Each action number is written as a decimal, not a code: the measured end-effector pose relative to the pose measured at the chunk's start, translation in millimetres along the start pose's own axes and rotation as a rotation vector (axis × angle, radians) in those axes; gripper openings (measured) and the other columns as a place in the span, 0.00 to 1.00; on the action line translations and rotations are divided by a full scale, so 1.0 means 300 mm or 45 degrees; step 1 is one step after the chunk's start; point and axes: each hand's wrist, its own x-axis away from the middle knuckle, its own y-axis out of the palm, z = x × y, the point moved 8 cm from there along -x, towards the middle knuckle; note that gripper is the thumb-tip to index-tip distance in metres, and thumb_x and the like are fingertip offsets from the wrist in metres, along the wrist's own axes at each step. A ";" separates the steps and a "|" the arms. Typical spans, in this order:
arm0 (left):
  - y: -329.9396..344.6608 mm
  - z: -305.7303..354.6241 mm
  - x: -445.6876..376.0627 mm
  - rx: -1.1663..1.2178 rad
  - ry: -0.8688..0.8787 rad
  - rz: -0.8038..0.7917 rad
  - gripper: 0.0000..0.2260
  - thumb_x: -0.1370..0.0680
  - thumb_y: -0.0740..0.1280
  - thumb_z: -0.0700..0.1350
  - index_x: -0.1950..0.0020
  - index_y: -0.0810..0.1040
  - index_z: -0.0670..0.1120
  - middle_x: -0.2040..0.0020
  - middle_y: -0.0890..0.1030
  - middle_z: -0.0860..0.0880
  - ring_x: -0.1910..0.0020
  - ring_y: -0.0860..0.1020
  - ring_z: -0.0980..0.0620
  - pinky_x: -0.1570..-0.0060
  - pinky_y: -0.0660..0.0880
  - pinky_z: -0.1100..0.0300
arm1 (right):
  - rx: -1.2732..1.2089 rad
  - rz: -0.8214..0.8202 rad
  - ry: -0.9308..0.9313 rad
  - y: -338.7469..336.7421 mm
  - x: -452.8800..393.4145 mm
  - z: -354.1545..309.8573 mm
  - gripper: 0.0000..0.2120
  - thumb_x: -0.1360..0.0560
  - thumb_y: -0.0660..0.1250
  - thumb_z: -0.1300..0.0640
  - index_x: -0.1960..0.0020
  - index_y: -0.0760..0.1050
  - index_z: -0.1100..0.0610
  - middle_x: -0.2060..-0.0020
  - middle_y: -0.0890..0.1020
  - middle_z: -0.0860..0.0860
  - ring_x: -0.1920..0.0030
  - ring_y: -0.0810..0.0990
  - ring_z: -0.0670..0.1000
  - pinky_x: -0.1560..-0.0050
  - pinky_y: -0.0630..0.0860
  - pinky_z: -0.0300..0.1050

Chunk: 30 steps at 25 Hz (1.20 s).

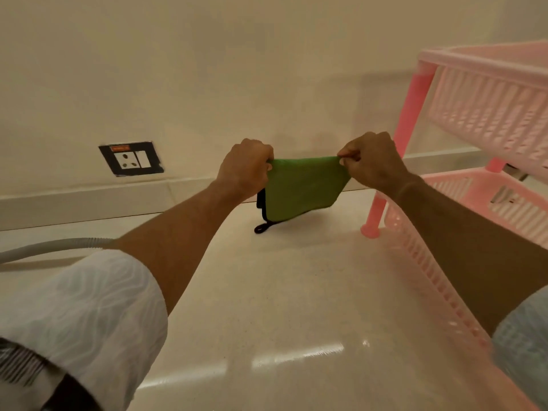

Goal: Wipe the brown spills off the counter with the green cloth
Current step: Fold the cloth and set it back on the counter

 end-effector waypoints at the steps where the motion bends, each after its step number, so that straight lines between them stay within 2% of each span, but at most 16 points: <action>1: 0.026 0.015 0.010 -0.005 0.013 0.016 0.08 0.26 0.64 0.37 0.51 0.81 0.41 0.54 0.81 0.40 0.54 0.77 0.39 0.55 0.76 0.46 | 0.019 0.012 -0.018 0.004 0.021 0.014 0.09 0.31 0.70 0.66 0.52 0.85 0.61 0.56 0.87 0.59 0.54 0.84 0.58 0.45 0.79 0.48; 3: 0.116 0.055 0.069 -0.023 0.058 -0.039 0.08 0.26 0.64 0.38 0.51 0.81 0.42 0.55 0.80 0.40 0.54 0.77 0.38 0.56 0.76 0.47 | 0.074 -0.155 -0.021 0.057 0.079 0.057 0.09 0.31 0.71 0.66 0.53 0.85 0.60 0.58 0.87 0.57 0.56 0.84 0.56 0.47 0.79 0.48; 6: 0.290 0.122 0.236 -0.014 0.193 -0.329 0.08 0.28 0.64 0.38 0.53 0.81 0.44 0.54 0.81 0.42 0.54 0.78 0.40 0.58 0.73 0.52 | 0.093 -0.669 0.097 0.214 0.231 0.135 0.08 0.32 0.73 0.66 0.55 0.85 0.58 0.63 0.86 0.52 0.62 0.83 0.48 0.52 0.80 0.45; 8: 0.384 0.164 0.348 -0.002 0.304 -0.504 0.09 0.29 0.63 0.37 0.53 0.82 0.45 0.55 0.81 0.44 0.55 0.78 0.43 0.60 0.73 0.56 | 0.067 -0.914 0.219 0.305 0.341 0.176 0.07 0.33 0.74 0.67 0.57 0.85 0.57 0.67 0.83 0.47 0.65 0.81 0.42 0.58 0.77 0.40; 11: 0.463 0.194 0.443 -0.040 0.390 -0.635 0.09 0.31 0.63 0.40 0.54 0.80 0.46 0.58 0.80 0.47 0.58 0.77 0.45 0.61 0.78 0.52 | 0.088 -1.097 0.303 0.392 0.430 0.212 0.06 0.33 0.74 0.66 0.59 0.84 0.56 0.66 0.84 0.48 0.62 0.84 0.46 0.59 0.78 0.40; 13: 0.461 0.185 0.443 0.016 0.317 -0.601 0.08 0.30 0.64 0.46 0.54 0.79 0.46 0.58 0.79 0.48 0.58 0.77 0.46 0.61 0.78 0.53 | 0.097 -1.127 0.337 0.409 0.429 0.220 0.03 0.31 0.74 0.62 0.57 0.83 0.58 0.60 0.86 0.52 0.56 0.85 0.53 0.54 0.81 0.45; 14: 0.452 0.173 0.431 0.047 0.264 -0.550 0.11 0.28 0.65 0.50 0.50 0.78 0.45 0.56 0.79 0.48 0.55 0.77 0.47 0.59 0.77 0.55 | 0.076 -1.081 0.344 0.408 0.412 0.215 0.06 0.30 0.74 0.58 0.55 0.82 0.59 0.58 0.86 0.54 0.53 0.85 0.55 0.53 0.80 0.46; 15: 0.448 0.160 0.418 0.054 0.216 -0.500 0.17 0.27 0.65 0.53 0.44 0.76 0.44 0.51 0.78 0.46 0.51 0.76 0.47 0.56 0.76 0.54 | 0.052 -1.003 0.334 0.403 0.393 0.202 0.11 0.29 0.74 0.55 0.50 0.82 0.60 0.54 0.85 0.53 0.50 0.84 0.56 0.51 0.79 0.46; 17: 0.466 0.141 0.401 0.039 0.108 -0.492 0.30 0.27 0.64 0.58 0.31 0.66 0.42 0.37 0.73 0.43 0.40 0.71 0.45 0.43 0.73 0.51 | 0.055 -0.848 0.278 0.401 0.368 0.163 0.25 0.28 0.72 0.47 0.36 0.75 0.59 0.41 0.81 0.55 0.39 0.78 0.57 0.40 0.74 0.48; 19: 0.505 0.132 0.395 0.060 -0.002 -0.551 0.37 0.25 0.62 0.59 0.24 0.54 0.42 0.25 0.61 0.40 0.28 0.62 0.42 0.31 0.63 0.47 | 0.075 -0.817 0.237 0.435 0.372 0.131 0.36 0.27 0.69 0.42 0.26 0.64 0.57 0.28 0.70 0.58 0.29 0.68 0.58 0.30 0.65 0.52; 20: 0.527 0.132 0.394 0.069 -0.035 -0.589 0.38 0.25 0.61 0.59 0.23 0.49 0.43 0.22 0.55 0.40 0.24 0.56 0.42 0.27 0.58 0.47 | 0.097 -0.839 0.211 0.465 0.381 0.123 0.39 0.27 0.68 0.39 0.24 0.59 0.57 0.24 0.63 0.58 0.25 0.62 0.58 0.27 0.60 0.52; 23: 0.590 0.132 0.389 0.076 -0.048 -0.680 0.37 0.22 0.58 0.59 0.22 0.43 0.44 0.21 0.46 0.41 0.22 0.47 0.43 0.24 0.51 0.48 | 0.161 -0.923 0.173 0.560 0.412 0.134 0.43 0.26 0.63 0.34 0.21 0.50 0.56 0.21 0.52 0.56 0.21 0.50 0.57 0.24 0.52 0.53; 26: 0.639 0.113 0.382 0.061 -0.051 -0.748 0.35 0.21 0.55 0.58 0.22 0.42 0.44 0.20 0.44 0.42 0.22 0.44 0.45 0.25 0.47 0.51 | 0.214 -0.955 0.166 0.616 0.430 0.151 0.44 0.26 0.60 0.32 0.21 0.49 0.57 0.21 0.50 0.57 0.21 0.49 0.57 0.23 0.49 0.53; 30: 0.671 0.082 0.354 0.070 -0.073 -0.755 0.35 0.21 0.56 0.58 0.22 0.44 0.44 0.20 0.43 0.42 0.22 0.43 0.46 0.25 0.47 0.51 | 0.198 -0.920 0.171 0.646 0.405 0.166 0.44 0.26 0.59 0.32 0.21 0.49 0.56 0.21 0.50 0.57 0.21 0.49 0.57 0.23 0.48 0.53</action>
